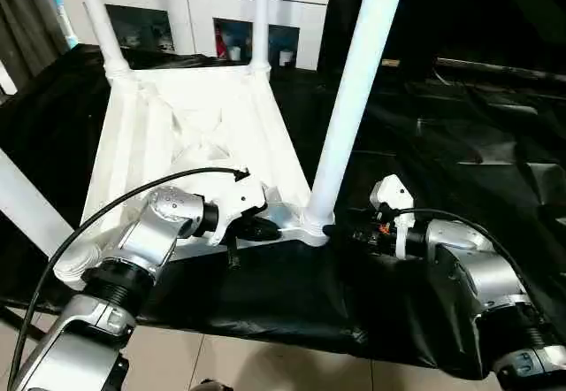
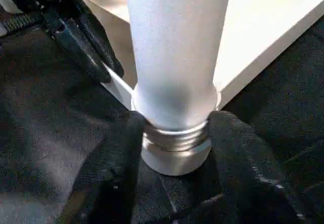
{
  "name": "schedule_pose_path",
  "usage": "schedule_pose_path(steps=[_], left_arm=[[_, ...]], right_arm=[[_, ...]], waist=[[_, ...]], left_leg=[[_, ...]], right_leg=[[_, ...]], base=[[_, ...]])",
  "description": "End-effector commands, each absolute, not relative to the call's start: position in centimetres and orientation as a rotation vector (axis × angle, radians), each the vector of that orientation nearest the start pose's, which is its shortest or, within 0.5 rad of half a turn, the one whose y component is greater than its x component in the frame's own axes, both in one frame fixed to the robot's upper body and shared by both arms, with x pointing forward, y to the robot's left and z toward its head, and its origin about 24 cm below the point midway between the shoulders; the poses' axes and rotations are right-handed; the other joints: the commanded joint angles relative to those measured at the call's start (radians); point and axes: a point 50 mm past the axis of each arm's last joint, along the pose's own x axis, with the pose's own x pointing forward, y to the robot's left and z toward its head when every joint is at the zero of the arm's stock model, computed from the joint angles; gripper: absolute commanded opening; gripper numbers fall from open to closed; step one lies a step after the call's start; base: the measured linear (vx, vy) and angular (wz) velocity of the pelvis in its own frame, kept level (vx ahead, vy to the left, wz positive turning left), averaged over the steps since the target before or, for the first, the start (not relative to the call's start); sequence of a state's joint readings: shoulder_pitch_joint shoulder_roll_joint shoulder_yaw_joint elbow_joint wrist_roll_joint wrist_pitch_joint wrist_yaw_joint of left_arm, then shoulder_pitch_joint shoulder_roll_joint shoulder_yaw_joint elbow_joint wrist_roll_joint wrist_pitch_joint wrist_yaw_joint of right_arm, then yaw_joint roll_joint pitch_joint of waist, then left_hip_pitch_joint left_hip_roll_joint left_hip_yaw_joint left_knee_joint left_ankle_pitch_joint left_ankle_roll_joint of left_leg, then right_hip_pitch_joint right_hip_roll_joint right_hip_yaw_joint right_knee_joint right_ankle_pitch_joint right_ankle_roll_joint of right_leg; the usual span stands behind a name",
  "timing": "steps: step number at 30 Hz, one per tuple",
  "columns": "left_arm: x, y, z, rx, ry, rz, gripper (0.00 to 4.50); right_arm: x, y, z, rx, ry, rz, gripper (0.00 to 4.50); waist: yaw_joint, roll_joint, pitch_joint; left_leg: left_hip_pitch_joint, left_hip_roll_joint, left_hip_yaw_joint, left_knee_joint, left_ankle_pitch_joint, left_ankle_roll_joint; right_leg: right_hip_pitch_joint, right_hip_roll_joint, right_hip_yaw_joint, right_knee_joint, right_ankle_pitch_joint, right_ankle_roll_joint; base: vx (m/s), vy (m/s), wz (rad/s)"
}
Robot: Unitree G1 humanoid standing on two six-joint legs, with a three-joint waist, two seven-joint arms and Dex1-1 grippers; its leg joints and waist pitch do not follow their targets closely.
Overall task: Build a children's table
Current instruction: Rotate leg to tighten
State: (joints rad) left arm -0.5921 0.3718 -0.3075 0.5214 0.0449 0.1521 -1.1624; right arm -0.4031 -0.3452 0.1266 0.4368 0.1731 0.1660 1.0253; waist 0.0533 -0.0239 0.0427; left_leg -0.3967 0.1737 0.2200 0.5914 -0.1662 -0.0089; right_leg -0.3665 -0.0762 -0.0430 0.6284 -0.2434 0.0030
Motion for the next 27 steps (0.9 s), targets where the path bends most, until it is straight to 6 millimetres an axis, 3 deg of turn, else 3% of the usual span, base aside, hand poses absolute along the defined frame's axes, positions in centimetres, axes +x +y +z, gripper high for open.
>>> schedule_pose_path(steps=[1,7,10,12,15,21,22,27], left_arm=[[30.84,10.45,5.46,0.45,0.425,-1.405,0.0],[30.74,10.41,5.42,0.451,0.425,-1.407,0.0],[30.69,10.43,5.37,0.452,0.426,-1.407,0.0],[30.67,10.48,5.35,0.455,0.428,-1.408,0.0],[30.73,10.61,5.33,0.459,0.429,-1.4,0.0],[30.76,10.63,5.36,0.463,0.429,-1.399,0.0],[30.77,10.63,5.36,0.463,0.428,-1.398,0.0],[30.8,10.69,5.31,0.465,0.43,-1.396,0.0]], right_arm=[[30.05,-13.76,4.76,-0.067,0.299,1.149,2.42],[30.09,-13.33,4.59,-0.082,0.299,1.163,3.17],[30.23,-13.23,4.37,-0.1,0.304,1.154,3.27],[30.38,-13.24,4.33,-0.14,0.298,1.136,3.6],[30.49,-13.02,4.45,-0.138,0.286,1.134,3.6],[30.43,-13.01,4.44,-0.111,0.287,1.151,3.6],[30.42,-13.03,4.43,-0.11,0.287,1.153,3.34],[30.4,-13.03,4.42,-0.1,0.283,1.152,2.94]], waist=[[0.004,-0.003,-0.052],[0.01,-0.003,-0.054],[0.009,-0.003,-0.053],[0.01,-0.003,-0.054],[0.014,-0.001,-0.057],[0.017,-0.002,-0.057],[0.018,-0.001,-0.057],[0.021,-0.001,-0.057]], left_leg=[[0.036,0.076,-0.043,-0.074,-0.224,0.014],[0.035,0.075,-0.041,-0.069,-0.179,0.037],[0.036,0.075,-0.041,-0.07,-0.194,0.029],[0.037,0.076,-0.041,-0.07,-0.187,0.023],[0.037,0.075,-0.039,-0.067,-0.151,0.038],[0.036,0.074,-0.039,-0.066,-0.153,0.044],[0.037,0.075,-0.039,-0.066,-0.158,0.043],[0.038,0.075,-0.039,-0.066,-0.156,0.038]], right_leg=[[0.016,-0.085,0.046,-0.079,-0.067,-0.255],[0.019,-0.086,0.044,-0.072,-0.002,-0.266],[0.017,-0.086,0.044,-0.075,-0.035,-0.266],[0.017,-0.085,0.044,-0.073,-0.026,-0.265],[0.019,-0.082,0.043,-0.065,0.051,-0.269],[0.021,-0.084,0.043,-0.065,0.05,-0.269],[0.02,-0.084,0.043,-0.066,0.042,-0.27],[0.02,-0.083,0.043,-0.065,0.045,-0.268]], base=[[0.0,0.0,0.0],[0.0,0.0,0.0],[0.0,0.0,0.0],[0.0,0.0,0.0],[0.0,0.0,0.0],[0.0,0.0,0.0],[0.0,0.0,0.0],[0.0,0.0,0.0]])
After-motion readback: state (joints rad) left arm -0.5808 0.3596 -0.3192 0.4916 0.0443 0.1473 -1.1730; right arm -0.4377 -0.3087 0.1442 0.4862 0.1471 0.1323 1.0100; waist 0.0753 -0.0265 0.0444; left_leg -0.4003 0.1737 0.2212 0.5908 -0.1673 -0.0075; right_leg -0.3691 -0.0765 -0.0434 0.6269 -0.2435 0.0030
